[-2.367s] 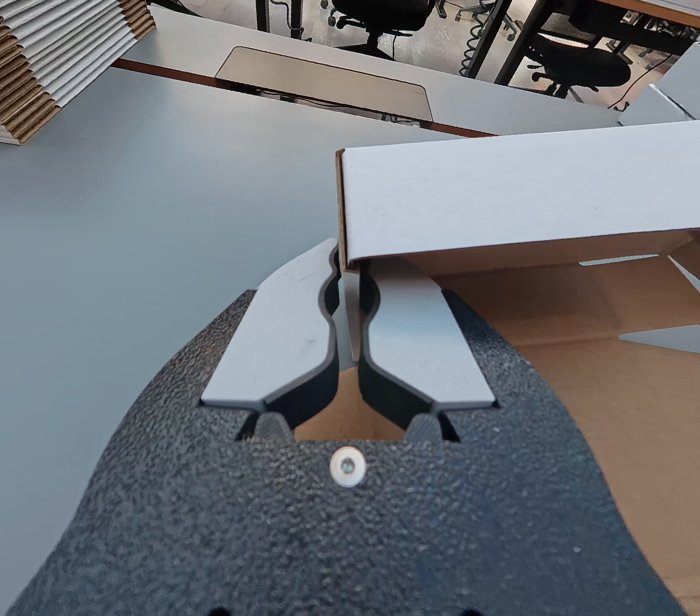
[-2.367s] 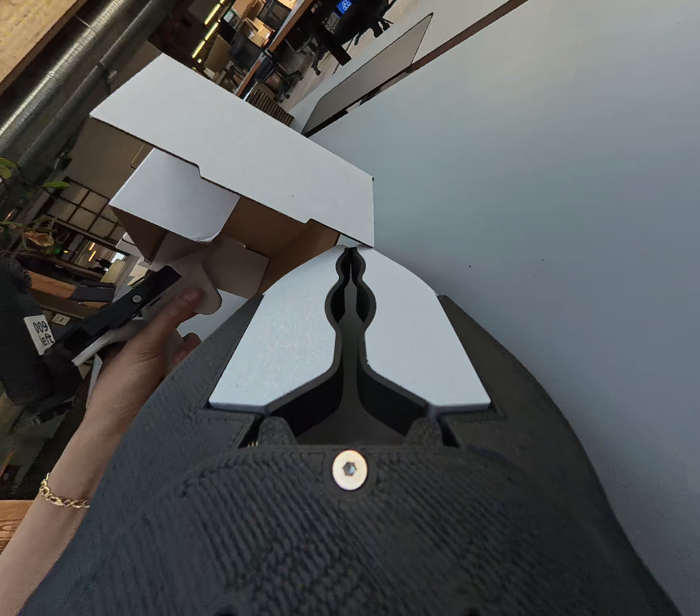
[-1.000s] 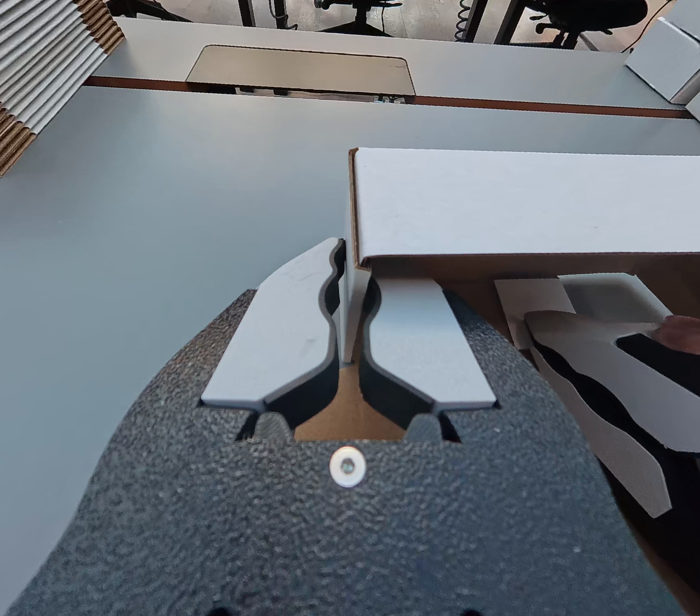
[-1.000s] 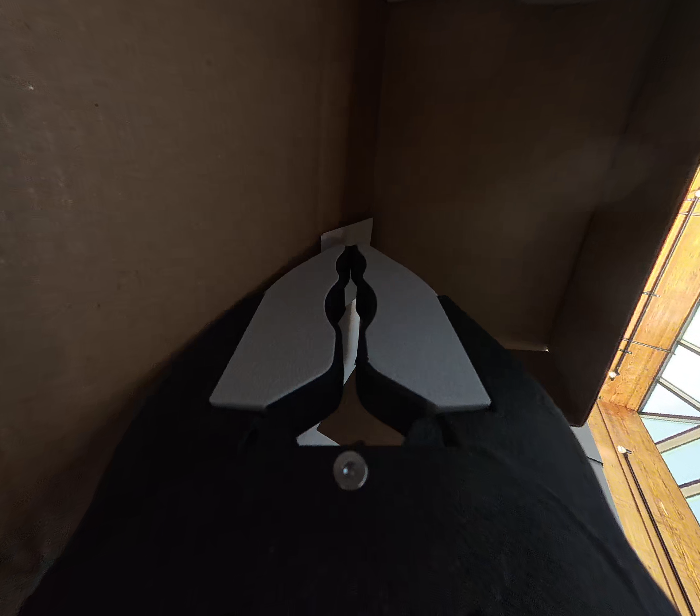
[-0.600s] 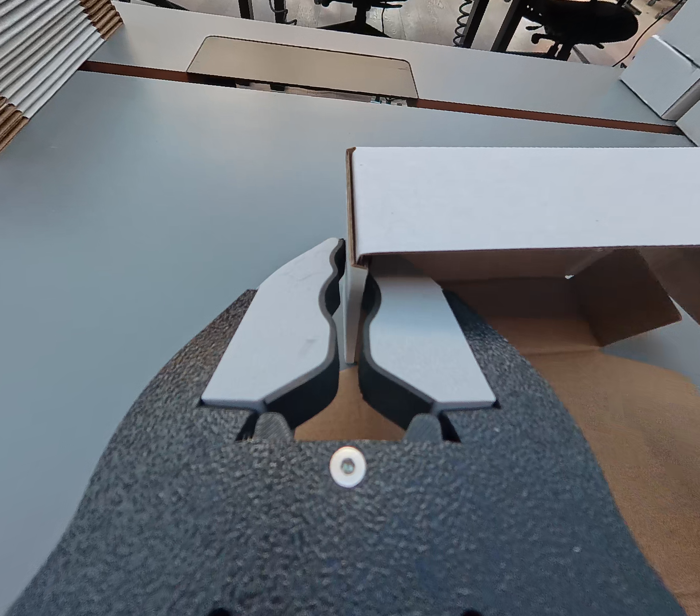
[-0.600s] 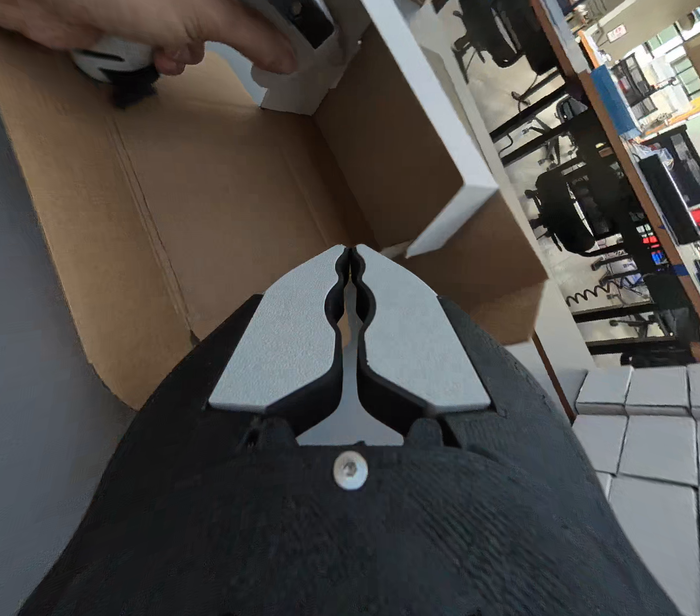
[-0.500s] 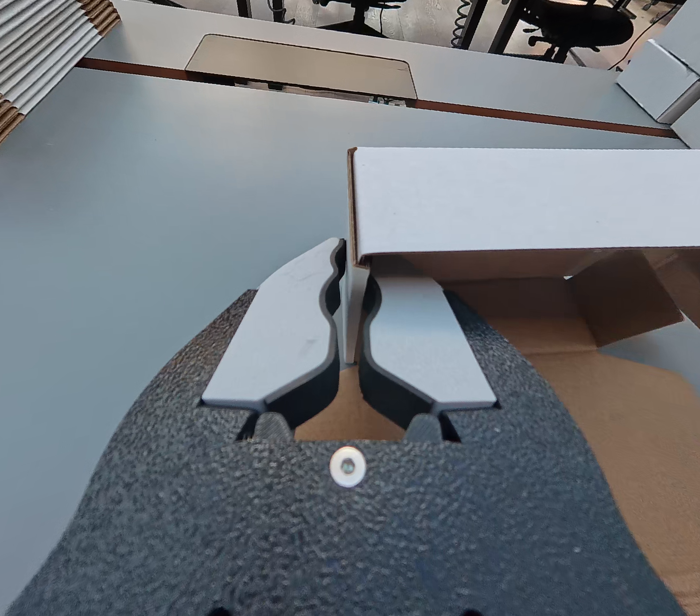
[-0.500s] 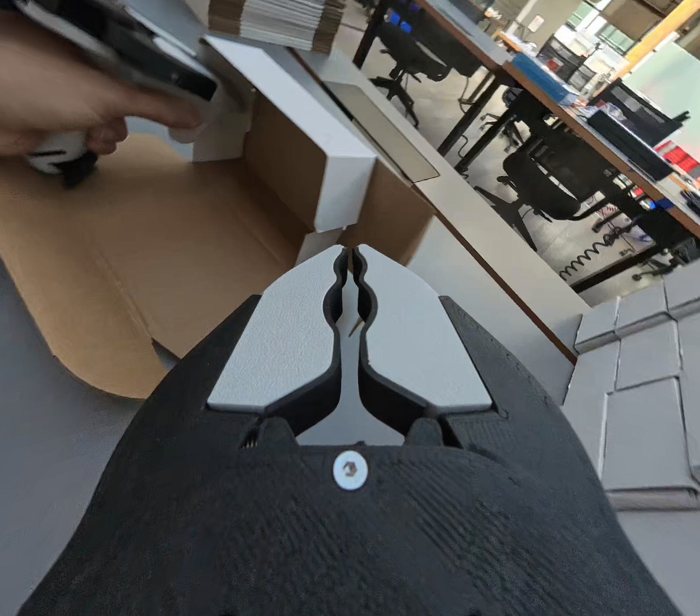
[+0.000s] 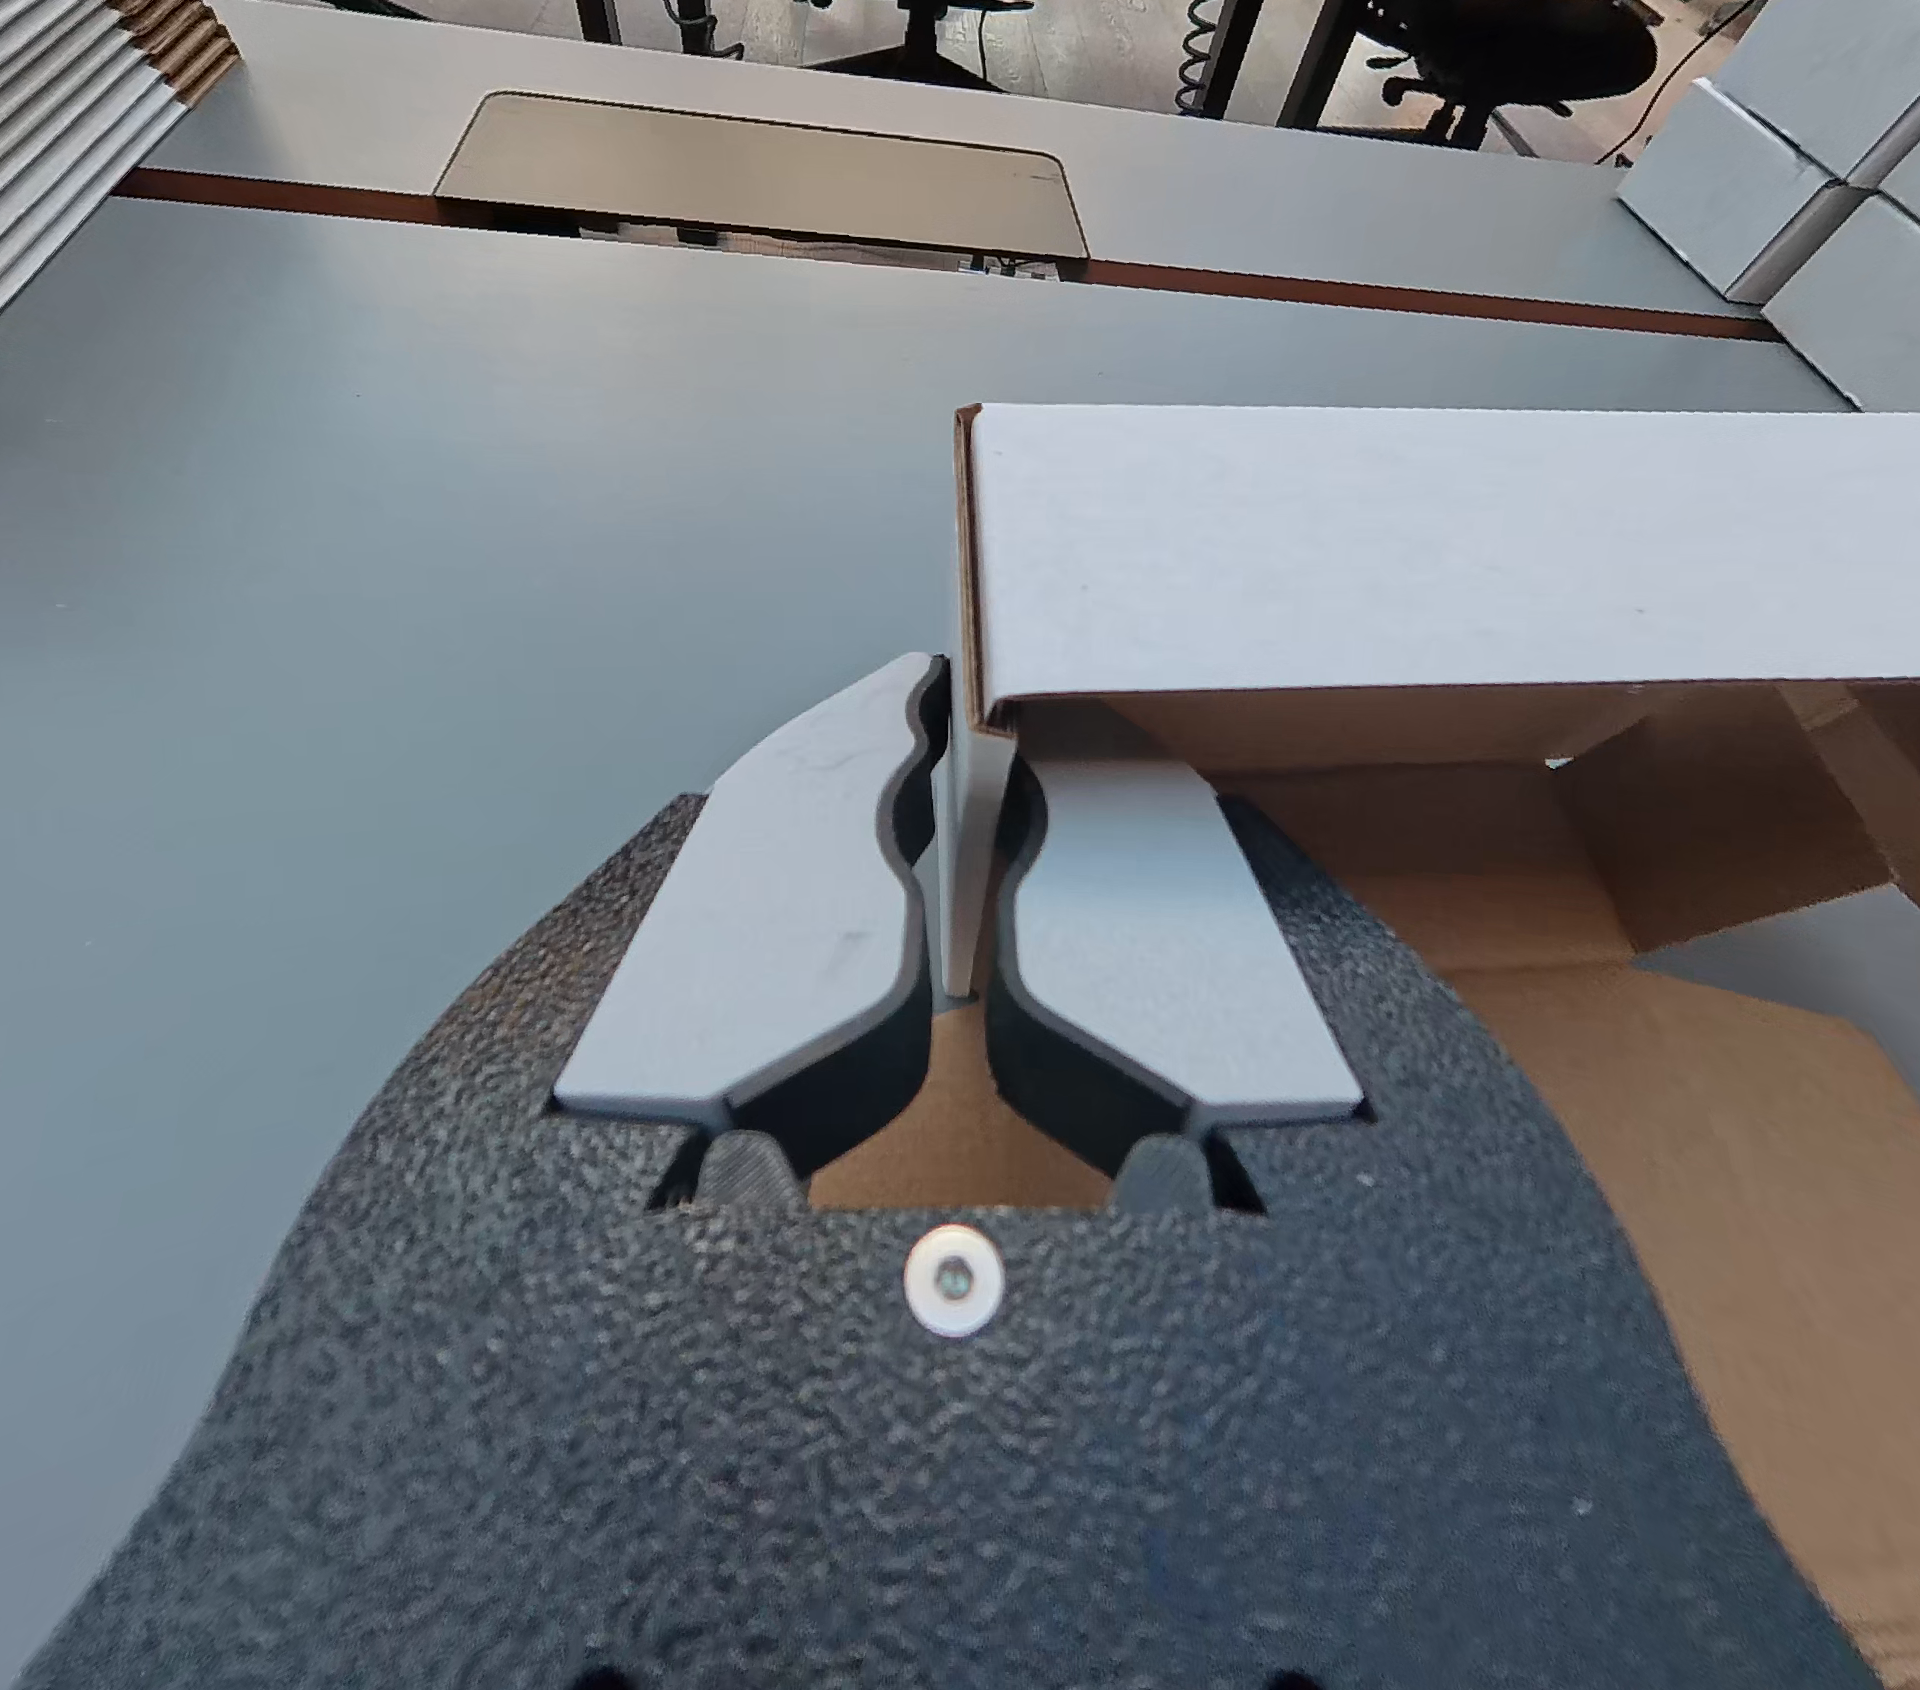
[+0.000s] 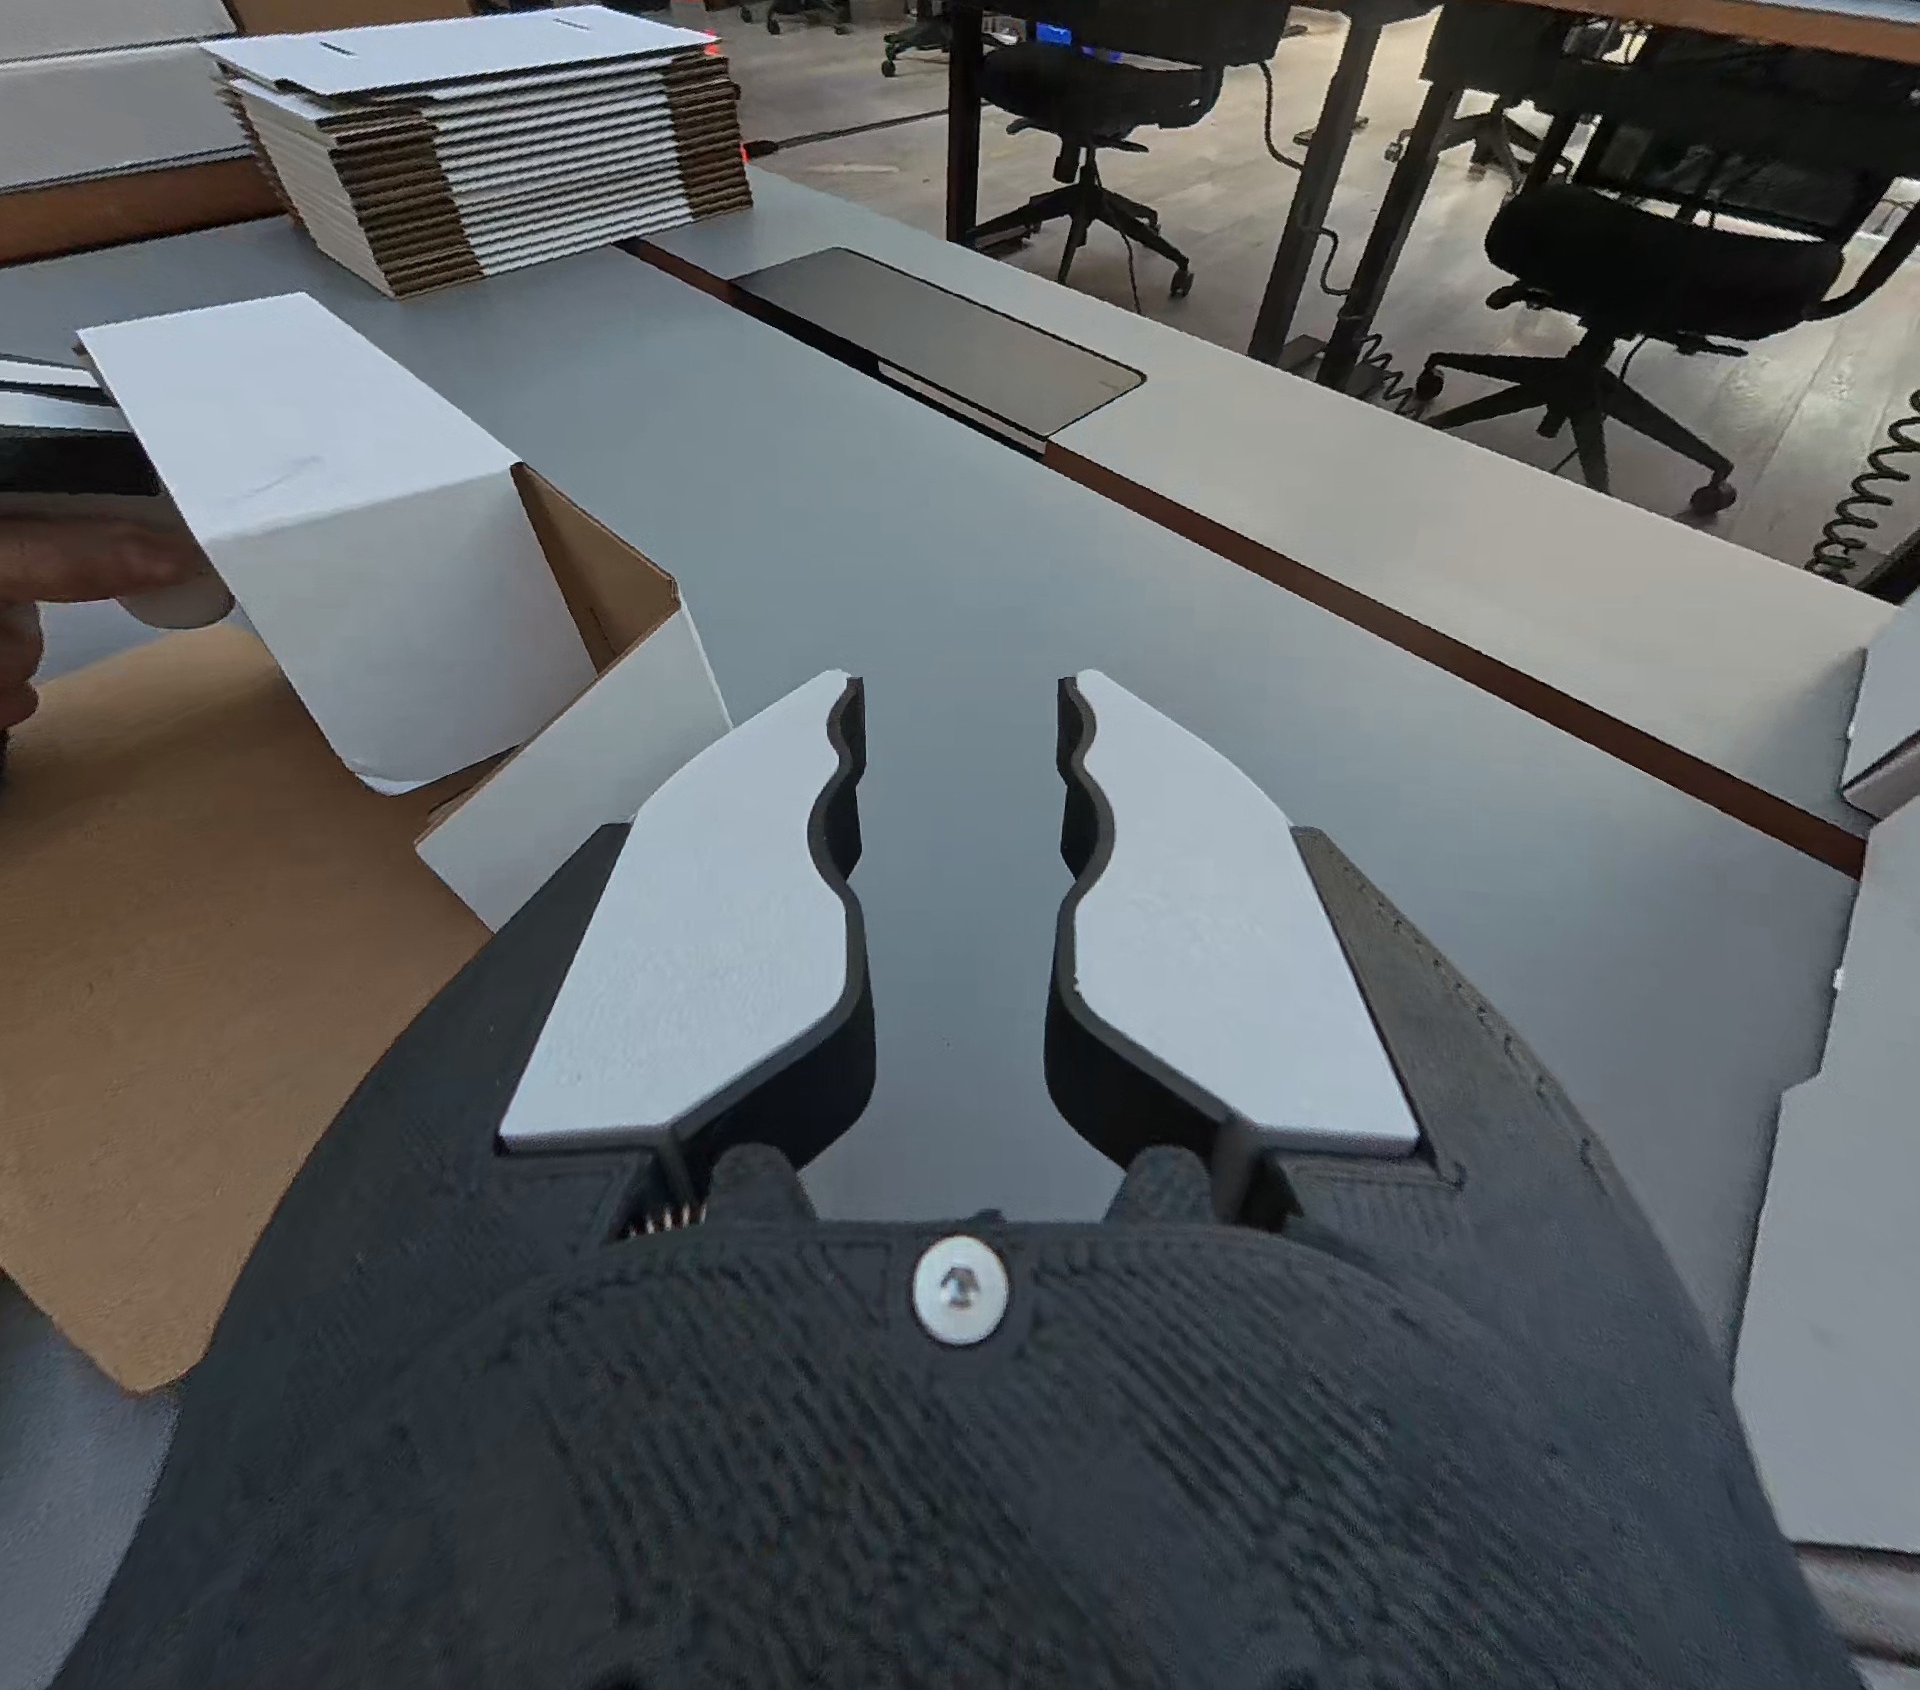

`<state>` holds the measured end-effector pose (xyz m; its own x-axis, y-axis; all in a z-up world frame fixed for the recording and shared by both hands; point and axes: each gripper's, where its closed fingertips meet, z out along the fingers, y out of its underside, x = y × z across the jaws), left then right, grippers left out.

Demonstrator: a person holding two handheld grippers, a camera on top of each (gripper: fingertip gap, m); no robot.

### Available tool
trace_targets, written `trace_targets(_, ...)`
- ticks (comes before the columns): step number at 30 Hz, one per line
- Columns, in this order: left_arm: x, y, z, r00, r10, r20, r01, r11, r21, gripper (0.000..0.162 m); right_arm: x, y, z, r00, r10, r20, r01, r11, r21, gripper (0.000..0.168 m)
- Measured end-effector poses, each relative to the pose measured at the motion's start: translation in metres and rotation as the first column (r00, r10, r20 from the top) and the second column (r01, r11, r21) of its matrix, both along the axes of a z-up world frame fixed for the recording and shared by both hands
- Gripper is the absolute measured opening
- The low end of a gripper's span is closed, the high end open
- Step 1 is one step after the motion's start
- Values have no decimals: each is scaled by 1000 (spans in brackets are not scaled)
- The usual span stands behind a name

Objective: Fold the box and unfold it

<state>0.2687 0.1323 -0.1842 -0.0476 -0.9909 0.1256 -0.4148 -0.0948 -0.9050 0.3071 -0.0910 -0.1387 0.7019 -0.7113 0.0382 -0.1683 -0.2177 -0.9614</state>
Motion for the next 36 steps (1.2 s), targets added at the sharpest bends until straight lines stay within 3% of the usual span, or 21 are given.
trace_targets(3,0,0,0,1000,-3,0,3,1000,11,6,-9,15,-2,994,111,-14,-112,994,-21,27)
trace_targets(5,0,0,0,1000,5,-1,-5,1000,19,6,-18,25,0,983,182,-4,-182,983,-28,3)
trace_targets(9,0,2,0,1000,12,-2,-12,1000,4,5,-28,33,5,971,238,8,-238,971,-34,0)
trace_targets(19,2,5,0,1000,31,-3,-31,1000,5,5,-50,48,5,956,290,30,-288,955,-69,0)
trace_targets(23,2,5,0,1000,28,-4,-28,1000,-8,5,-66,68,3,933,359,16,-358,933,-15,0)
trace_targets(28,2,4,0,1000,22,-1,-22,1000,2,5,-68,72,-2,942,328,68,-328,945,-10,1)
trace_targets(34,2,3,0,1000,14,-1,-14,1000,-4,6,-66,54,-4,943,325,78,-331,940,87,34)
trace_targets(36,2,3,0,1000,12,0,-12,1000,-2,6,-70,54,-7,925,374,68,-379,917,121,35)
